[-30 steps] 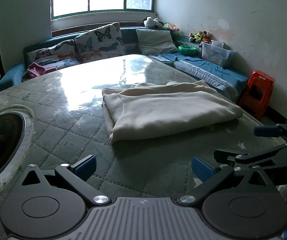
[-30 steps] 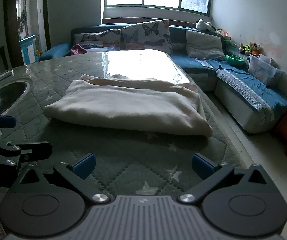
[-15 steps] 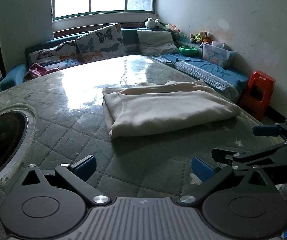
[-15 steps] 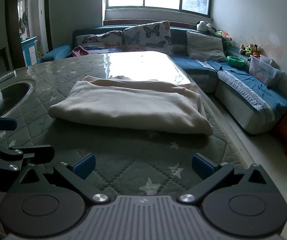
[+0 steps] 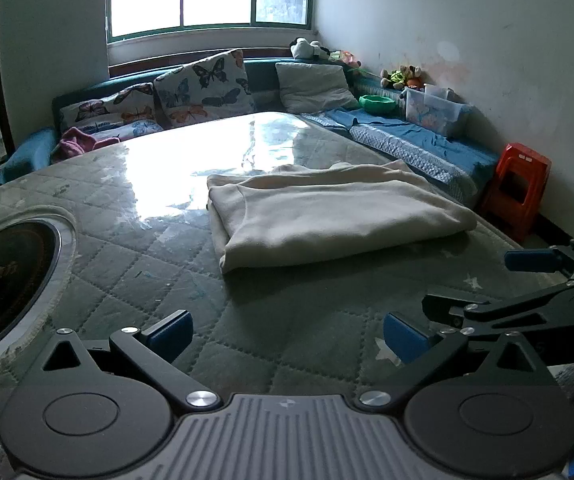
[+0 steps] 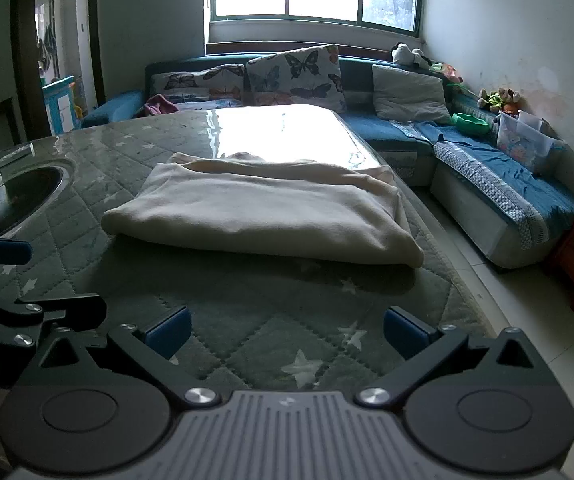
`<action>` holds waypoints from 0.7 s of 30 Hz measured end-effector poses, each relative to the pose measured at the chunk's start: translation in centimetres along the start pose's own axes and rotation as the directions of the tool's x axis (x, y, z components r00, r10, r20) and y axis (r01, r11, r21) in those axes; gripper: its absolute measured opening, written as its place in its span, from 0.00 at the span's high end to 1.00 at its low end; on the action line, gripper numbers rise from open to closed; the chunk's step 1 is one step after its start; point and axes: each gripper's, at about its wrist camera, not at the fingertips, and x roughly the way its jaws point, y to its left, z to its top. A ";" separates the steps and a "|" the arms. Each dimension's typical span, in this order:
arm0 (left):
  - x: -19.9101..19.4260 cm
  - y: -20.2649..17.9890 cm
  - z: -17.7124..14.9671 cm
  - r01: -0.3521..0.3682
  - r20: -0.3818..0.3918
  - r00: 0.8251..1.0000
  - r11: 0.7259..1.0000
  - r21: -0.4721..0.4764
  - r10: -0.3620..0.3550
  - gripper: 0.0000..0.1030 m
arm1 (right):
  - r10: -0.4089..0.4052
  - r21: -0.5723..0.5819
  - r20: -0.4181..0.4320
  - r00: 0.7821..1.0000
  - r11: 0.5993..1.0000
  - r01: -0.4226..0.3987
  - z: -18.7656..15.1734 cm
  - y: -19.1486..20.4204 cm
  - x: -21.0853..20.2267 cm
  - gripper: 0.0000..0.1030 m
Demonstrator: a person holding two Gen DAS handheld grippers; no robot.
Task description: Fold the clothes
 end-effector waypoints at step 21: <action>-0.1 -0.2 0.0 0.006 -0.002 1.000 1.000 0.004 -0.006 0.00 | 0.000 0.008 0.001 1.000 1.000 0.000 0.0 0.1 0.0 0.00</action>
